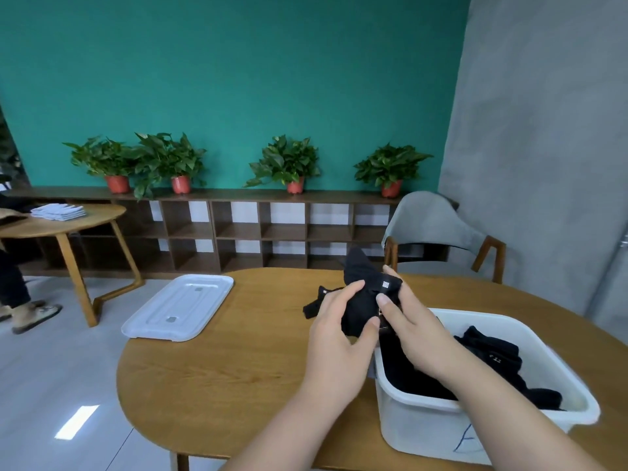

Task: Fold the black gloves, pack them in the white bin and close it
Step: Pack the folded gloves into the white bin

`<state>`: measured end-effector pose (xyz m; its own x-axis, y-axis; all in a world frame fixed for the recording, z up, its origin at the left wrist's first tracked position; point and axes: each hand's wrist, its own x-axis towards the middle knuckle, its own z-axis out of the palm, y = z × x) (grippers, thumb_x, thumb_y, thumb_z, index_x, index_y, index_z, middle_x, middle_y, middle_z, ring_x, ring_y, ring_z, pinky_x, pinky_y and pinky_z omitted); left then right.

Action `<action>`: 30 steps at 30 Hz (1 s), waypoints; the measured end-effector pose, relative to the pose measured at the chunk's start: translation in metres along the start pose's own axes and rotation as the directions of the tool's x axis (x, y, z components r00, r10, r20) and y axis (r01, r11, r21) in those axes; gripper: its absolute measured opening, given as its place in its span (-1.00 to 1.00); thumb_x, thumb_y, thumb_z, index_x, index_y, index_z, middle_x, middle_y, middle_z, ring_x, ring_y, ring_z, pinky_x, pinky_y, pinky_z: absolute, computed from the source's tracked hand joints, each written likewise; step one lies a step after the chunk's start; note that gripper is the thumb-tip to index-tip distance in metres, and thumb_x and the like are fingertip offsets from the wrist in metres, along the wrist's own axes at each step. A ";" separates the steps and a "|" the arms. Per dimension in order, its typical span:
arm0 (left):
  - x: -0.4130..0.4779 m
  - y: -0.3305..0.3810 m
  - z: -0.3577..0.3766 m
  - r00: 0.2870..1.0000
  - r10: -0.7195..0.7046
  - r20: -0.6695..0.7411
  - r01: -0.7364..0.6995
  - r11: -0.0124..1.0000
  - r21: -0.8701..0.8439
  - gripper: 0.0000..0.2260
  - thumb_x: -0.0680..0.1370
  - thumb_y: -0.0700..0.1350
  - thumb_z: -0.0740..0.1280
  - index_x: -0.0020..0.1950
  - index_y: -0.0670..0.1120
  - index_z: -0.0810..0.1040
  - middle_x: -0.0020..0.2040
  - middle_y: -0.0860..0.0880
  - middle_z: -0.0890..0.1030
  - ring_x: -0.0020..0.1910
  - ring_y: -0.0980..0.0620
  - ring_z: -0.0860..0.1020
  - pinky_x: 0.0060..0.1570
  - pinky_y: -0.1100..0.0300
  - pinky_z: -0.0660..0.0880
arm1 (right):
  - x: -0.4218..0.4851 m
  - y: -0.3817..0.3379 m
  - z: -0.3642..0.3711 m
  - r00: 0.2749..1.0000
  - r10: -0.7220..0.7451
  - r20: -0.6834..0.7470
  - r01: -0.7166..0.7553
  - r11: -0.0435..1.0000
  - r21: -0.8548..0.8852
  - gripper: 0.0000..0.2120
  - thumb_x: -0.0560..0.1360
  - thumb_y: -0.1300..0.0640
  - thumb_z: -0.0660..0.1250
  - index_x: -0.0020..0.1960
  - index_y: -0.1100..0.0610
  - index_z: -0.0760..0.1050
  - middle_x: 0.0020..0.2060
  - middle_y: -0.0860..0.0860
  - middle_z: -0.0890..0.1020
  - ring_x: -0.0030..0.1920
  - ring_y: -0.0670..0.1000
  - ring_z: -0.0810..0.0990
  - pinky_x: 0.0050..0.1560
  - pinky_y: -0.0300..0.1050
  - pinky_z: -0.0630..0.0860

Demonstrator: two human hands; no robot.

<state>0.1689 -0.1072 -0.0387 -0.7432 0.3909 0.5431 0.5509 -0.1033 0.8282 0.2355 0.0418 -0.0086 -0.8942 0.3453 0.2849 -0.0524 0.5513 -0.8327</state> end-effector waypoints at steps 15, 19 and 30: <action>0.007 0.015 0.034 0.943 -0.113 0.312 0.004 0.944 0.329 -0.59 0.69 0.01 0.33 0.54 0.23 0.42 0.37 0.32 0.52 0.38 0.35 0.41 0.46 0.21 0.38 | -0.030 0.018 -0.107 0.908 0.112 -0.405 -0.143 0.989 -0.048 -0.52 0.70 -0.01 0.29 0.59 -0.06 0.32 0.13 -0.24 0.72 0.24 -0.15 0.65 0.29 -0.08 0.52; 0.010 0.024 0.048 0.875 -0.123 0.469 -0.114 0.889 0.444 -0.63 0.69 0.00 0.30 0.50 0.22 0.48 0.43 0.27 0.51 0.26 0.21 0.52 0.36 0.24 0.38 | -0.043 0.040 -0.148 0.874 0.164 -0.457 -0.253 0.957 -0.141 -0.56 0.67 -0.03 0.31 0.53 -0.04 0.38 0.10 -0.20 0.74 0.17 -0.09 0.69 0.34 0.14 0.55; 0.013 0.030 0.062 0.697 -0.219 0.682 -0.352 0.725 0.592 -0.62 0.71 0.18 0.19 0.54 0.25 0.42 0.56 0.25 0.40 0.48 0.03 0.40 0.41 0.06 0.33 | -0.064 0.066 -0.152 0.903 0.307 -0.301 -0.417 0.796 -0.438 -0.32 0.64 -0.07 0.37 0.65 0.08 0.21 0.41 0.10 0.57 0.42 0.14 0.53 0.34 -0.02 0.49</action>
<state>0.1989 -0.0487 -0.0155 -0.3797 0.9194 0.1029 0.8856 0.3291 0.3277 0.3568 0.1713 -0.0097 -0.6893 0.7098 0.1447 0.5260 0.6278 -0.5737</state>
